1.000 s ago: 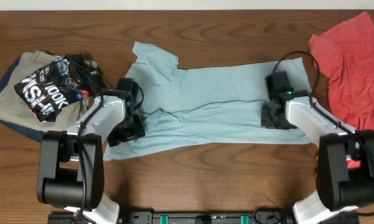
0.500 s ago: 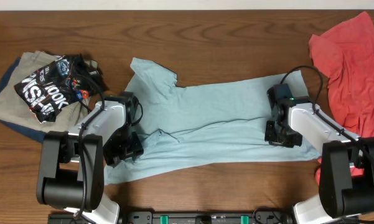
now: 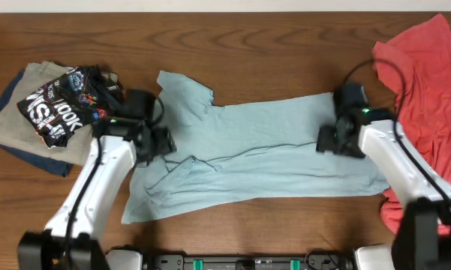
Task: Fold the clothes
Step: 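Grasp the shirt's top corners with both grippers and lift them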
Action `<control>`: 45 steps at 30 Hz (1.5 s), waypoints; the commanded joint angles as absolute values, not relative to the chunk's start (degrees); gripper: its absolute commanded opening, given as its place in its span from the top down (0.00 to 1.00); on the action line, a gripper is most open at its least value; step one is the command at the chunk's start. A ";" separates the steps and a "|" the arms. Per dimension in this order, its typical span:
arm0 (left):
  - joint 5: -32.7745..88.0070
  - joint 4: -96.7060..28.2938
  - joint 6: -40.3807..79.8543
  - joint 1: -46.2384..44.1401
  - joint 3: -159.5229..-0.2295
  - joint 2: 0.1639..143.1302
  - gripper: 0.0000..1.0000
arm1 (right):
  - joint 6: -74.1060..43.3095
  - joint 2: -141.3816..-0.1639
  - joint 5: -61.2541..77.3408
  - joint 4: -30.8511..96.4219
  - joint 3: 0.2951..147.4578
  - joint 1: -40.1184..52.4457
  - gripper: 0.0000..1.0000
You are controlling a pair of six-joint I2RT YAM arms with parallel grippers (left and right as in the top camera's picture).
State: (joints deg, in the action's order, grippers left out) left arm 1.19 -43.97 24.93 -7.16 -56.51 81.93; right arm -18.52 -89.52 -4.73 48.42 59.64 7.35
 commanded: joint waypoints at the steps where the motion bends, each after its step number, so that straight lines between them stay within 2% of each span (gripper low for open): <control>1: 3.64 -38.57 19.33 -6.76 -57.36 82.94 0.15 | -14.17 -86.78 0.71 48.42 61.49 6.81 0.34; 9: 6.90 -24.38 12.49 -3.27 -61.45 95.29 0.15 | -14.06 -86.52 1.96 50.26 61.43 6.81 0.34; 14: 6.35 -21.21 6.26 -2.35 -67.16 103.46 0.15 | -14.06 -86.52 1.96 50.43 61.43 6.81 0.34; 21: 0.38 -17.12 6.20 -2.15 -68.88 109.49 0.15 | -14.06 -86.52 1.93 50.81 61.43 6.81 0.34; 28: 4.14 -16.60 6.22 -2.33 -68.86 114.43 0.16 | -14.06 -86.52 1.96 50.78 61.43 6.81 0.34; 32: 10.20 -17.76 6.24 -2.94 -68.79 115.90 0.24 | -14.06 -86.52 1.93 50.59 61.43 6.81 0.34; 39: 10.28 -20.43 6.24 -5.34 -68.71 115.90 0.32 | -14.06 -86.52 1.93 49.71 61.43 6.81 0.34; 45: 10.28 -22.48 6.22 -6.37 -68.69 115.90 0.49 | -14.06 -86.52 1.83 49.69 61.43 6.81 0.35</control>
State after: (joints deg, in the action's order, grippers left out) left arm 7.94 -20.73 6.00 -5.80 -69.84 113.40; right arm -14.79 -86.48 1.74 49.87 61.39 7.35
